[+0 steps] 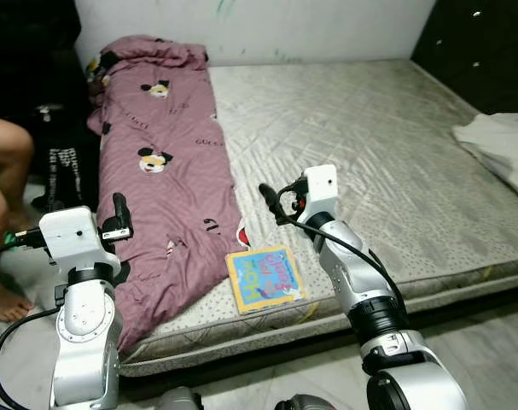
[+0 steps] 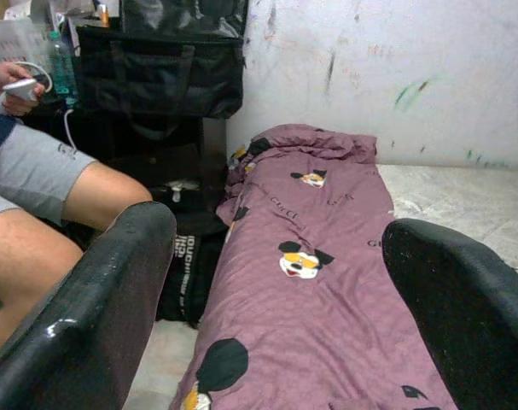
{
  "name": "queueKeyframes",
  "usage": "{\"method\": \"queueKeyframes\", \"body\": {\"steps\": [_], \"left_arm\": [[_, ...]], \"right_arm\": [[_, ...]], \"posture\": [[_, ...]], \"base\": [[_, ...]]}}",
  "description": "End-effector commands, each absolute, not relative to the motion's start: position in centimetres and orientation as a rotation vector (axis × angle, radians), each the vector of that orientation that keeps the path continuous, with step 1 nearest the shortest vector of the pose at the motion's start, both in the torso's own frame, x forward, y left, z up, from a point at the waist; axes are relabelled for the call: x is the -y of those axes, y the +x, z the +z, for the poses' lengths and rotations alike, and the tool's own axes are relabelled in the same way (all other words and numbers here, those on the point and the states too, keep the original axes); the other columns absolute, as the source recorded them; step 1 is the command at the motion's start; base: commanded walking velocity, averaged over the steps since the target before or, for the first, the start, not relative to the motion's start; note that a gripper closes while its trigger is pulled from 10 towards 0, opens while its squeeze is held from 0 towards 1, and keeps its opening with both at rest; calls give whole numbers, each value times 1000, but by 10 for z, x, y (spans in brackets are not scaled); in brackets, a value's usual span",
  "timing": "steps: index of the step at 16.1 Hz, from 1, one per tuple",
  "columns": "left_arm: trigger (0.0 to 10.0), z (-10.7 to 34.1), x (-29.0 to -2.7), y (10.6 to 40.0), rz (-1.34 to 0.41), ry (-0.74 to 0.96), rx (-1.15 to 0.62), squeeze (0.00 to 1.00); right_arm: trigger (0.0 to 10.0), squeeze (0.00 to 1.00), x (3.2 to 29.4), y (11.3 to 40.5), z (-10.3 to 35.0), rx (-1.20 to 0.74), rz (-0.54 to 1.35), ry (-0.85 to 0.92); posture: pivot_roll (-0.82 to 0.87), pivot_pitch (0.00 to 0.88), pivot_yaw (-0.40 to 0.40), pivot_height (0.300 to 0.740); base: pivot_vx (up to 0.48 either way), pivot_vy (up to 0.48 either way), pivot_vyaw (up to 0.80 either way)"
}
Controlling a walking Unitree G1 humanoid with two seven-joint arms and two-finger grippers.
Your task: Clean up the room
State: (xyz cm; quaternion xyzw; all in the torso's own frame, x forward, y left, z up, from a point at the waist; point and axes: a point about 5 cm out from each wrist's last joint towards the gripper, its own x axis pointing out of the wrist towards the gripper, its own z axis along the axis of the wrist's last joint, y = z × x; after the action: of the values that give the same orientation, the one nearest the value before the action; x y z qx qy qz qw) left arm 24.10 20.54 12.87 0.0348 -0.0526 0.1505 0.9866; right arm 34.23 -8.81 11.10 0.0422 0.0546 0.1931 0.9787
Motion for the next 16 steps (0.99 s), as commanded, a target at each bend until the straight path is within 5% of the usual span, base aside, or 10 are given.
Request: {"method": "queueKeyframes", "body": {"steps": [1, 9, 16], "left_arm": [[10000, 132, -204, 237, 289, 86, 120, 0], [10000, 117, -195, 213, 283, -24, 22, 0], [10000, 98, -206, 193, 371, -182, -95, 0]], "right_arm": [[10000, 0, 96, 342, 116, -89, 358, 94], [10000, 0, 114, 331, 116, -87, 283, 133], [10000, 0, 131, 314, 118, -55, 189, 150]], "posture": [[6, 20, -33, 740], [-3, 70, -33, 740], [13, 102, -29, 740]], "base": [[0, 0, 0], [0, 0, -768], [0, 0, 0]]}}
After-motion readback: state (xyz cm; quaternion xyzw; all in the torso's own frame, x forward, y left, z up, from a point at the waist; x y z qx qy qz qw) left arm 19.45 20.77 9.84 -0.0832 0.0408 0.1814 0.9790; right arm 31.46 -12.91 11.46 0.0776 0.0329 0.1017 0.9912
